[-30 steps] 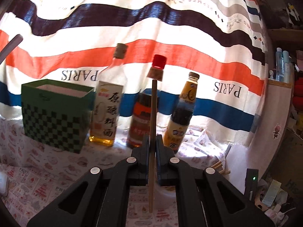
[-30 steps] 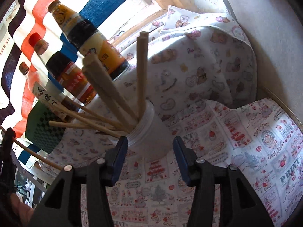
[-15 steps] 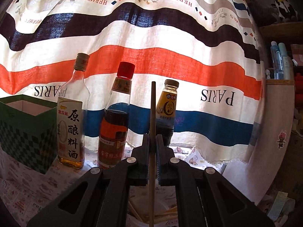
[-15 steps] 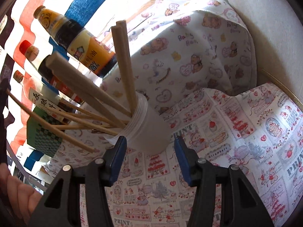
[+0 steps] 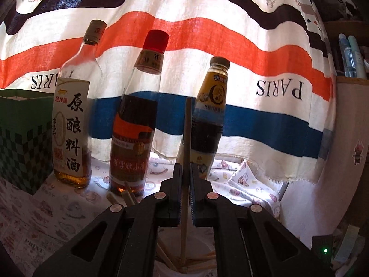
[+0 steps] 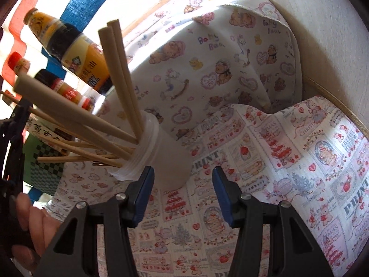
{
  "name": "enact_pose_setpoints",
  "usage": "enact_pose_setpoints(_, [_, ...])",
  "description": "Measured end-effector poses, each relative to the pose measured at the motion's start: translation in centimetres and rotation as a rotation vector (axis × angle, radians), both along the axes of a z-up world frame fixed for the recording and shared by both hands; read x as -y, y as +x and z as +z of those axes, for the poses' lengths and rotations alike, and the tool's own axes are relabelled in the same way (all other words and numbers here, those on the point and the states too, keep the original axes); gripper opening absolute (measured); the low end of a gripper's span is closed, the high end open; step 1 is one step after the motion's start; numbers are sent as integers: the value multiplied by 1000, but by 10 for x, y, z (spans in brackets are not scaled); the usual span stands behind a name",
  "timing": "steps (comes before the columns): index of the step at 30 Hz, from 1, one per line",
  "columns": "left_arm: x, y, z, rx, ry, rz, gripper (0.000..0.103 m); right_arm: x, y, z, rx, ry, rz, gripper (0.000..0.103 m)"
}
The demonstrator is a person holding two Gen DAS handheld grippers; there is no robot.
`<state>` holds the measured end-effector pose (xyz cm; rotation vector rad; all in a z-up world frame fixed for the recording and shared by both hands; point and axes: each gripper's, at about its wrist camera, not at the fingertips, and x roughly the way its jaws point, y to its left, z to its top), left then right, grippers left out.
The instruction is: Organize utensils
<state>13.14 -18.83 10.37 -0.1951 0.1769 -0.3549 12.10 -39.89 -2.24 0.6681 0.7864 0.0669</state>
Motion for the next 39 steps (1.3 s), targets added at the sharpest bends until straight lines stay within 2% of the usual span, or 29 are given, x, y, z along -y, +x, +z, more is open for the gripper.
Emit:
enact_pose_setpoints(5, [7, -13, -14, -12, 98, -27, 6, -3, 3, -5, -27, -21, 1, 50])
enact_pose_setpoints(12, [4, -6, -28, -83, 158, -1, 9, -5, 5, -10, -41, -36, 16, 50])
enact_pose_setpoints(15, [-3, -1, -33, -118, 154, 11, 12, -6, 5, -9, -35, -37, 17, 50])
enact_pose_setpoints(19, [-12, -8, -30, -106, 138, 11, 37, -6, 3, -7, -28, -53, 13, 51])
enact_pose_setpoints(24, [-23, -34, -23, -67, 147, -13, 53, -15, -1, -1, -67, -102, 26, 51])
enact_pose_setpoints(25, [-26, -41, -22, -60, 154, -12, 59, -19, -2, 3, -53, -117, 40, 51])
enact_pose_setpoints(28, [-37, -59, -26, -52, 190, 69, 79, -35, -11, 15, -1, -216, 52, 55])
enact_pose_setpoints(31, [-56, -71, -33, -60, 177, 70, 83, -43, -18, 21, 63, -219, 81, 63])
enact_pose_setpoints(34, [-74, -80, -40, -73, 194, 87, 86, -47, -23, 24, 116, -232, 79, 64])
enact_pose_setpoints(37, [-91, -89, -47, -87, 203, 98, 96, -54, -27, 27, 184, -258, 78, 73])
enact_pose_setpoints(39, [-102, -97, -51, -83, 204, 107, 100, -59, -29, 32, 243, -270, 123, 84])
